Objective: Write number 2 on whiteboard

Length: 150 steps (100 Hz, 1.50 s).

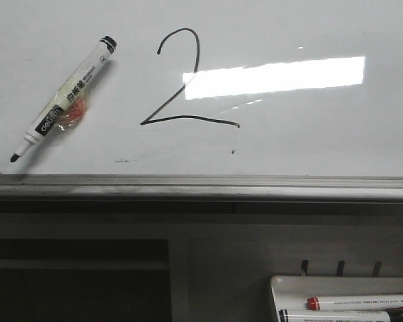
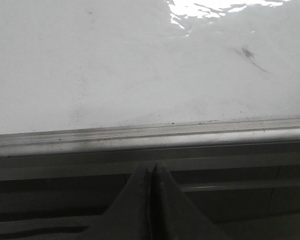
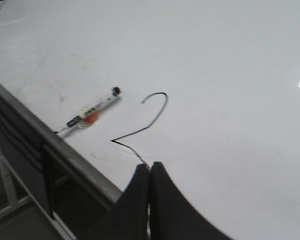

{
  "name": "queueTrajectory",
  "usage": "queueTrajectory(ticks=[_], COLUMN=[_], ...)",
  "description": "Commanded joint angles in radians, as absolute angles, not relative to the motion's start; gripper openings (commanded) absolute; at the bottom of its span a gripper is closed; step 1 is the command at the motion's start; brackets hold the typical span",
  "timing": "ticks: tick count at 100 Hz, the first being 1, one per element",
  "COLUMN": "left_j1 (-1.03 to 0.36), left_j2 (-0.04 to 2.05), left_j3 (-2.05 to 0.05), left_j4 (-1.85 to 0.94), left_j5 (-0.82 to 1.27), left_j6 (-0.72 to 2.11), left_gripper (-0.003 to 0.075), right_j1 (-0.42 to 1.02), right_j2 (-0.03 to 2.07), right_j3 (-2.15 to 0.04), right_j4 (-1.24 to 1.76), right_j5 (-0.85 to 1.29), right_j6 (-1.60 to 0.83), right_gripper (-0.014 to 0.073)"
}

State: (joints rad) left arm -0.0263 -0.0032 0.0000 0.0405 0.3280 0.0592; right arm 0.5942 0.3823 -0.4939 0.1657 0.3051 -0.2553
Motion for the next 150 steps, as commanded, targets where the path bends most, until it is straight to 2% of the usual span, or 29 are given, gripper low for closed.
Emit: queueTrajectory(ticks=[1, 13, 29, 46, 60, 80, 100, 131, 150], left_j1=[-0.023, -0.023, -0.023, -0.023, -0.023, -0.023, -0.023, -0.023, -0.023], left_j2=[-0.031, -0.031, -0.031, -0.031, -0.031, -0.031, -0.031, -0.031, -0.031], left_j3=[0.012, 0.012, 0.012, 0.012, 0.012, 0.012, 0.012, 0.012, 0.012], left_j4=[0.039, 0.039, 0.039, 0.039, 0.039, 0.039, 0.039, 0.039, 0.039], left_j5=[0.263, 0.263, 0.263, 0.263, 0.263, 0.263, 0.262, 0.262, 0.262], left_j6=[0.049, 0.049, 0.049, 0.049, 0.049, 0.049, 0.049, 0.049, 0.049], left_gripper=[-0.0020, -0.0020, -0.0020, -0.0020, -0.0020, -0.0020, -0.0020, -0.0020, -0.0020], right_j1=[0.554, 0.445, 0.216, 0.018, -0.080, -0.114, -0.120, -0.120, -0.120], right_j2=[0.387, 0.385, 0.359, 0.252, 0.136, -0.036, -0.028, -0.028, -0.028], right_j3=[-0.523, -0.521, -0.485, -0.389, -0.295, -0.119, 0.042, 0.039, 0.039], right_j4=[-0.084, -0.109, -0.109, -0.108, -0.105, -0.065, -0.047, -0.047, -0.047], right_j5=[0.209, 0.209, 0.191, 0.156, 0.156, 0.132, 0.079, 0.310, 0.306], right_j6=[0.008, 0.019, 0.019, 0.019, 0.019, 0.019, 0.019, 0.019, 0.019], right_gripper=[-0.0071, -0.0071, -0.0071, -0.0071, -0.0071, -0.0071, -0.0071, -0.0071, -0.0071])
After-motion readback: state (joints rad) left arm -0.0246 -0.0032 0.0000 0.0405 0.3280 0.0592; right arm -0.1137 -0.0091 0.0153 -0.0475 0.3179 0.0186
